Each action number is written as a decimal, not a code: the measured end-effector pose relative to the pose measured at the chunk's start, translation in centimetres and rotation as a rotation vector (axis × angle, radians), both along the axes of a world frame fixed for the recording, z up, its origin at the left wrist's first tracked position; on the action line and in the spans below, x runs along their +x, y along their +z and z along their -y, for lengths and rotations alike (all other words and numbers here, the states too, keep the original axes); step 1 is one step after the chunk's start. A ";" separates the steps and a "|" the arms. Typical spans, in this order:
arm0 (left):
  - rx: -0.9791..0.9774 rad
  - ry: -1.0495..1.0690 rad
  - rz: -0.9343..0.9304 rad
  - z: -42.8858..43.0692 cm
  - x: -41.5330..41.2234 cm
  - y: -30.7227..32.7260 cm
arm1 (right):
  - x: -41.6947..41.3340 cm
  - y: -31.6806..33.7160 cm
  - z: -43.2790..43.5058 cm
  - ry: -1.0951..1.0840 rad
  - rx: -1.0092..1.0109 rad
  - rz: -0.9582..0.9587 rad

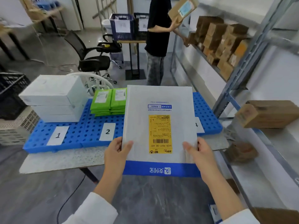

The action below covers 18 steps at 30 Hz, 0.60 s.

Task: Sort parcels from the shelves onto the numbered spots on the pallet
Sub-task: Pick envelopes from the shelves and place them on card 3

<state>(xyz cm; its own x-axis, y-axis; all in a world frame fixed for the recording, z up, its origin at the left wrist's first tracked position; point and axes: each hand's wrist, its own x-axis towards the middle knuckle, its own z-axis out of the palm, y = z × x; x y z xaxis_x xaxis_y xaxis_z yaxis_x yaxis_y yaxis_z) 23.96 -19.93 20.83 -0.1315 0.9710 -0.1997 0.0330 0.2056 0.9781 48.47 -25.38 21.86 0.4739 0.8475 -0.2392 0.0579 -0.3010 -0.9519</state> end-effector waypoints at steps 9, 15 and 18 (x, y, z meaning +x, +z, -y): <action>-0.065 -0.051 0.038 -13.0 3.6 -3.5 | 3.4 -2.4 -11.8 -0.032 -0.059 0.002; -0.088 -0.153 0.030 -23.4 6.9 -4.5 | 6.0 -3.3 -20.1 -0.146 -0.143 0.037; -0.095 -0.154 0.041 -28.6 7.4 -4.8 | 6.8 -3.7 -25.6 -0.129 -0.155 0.064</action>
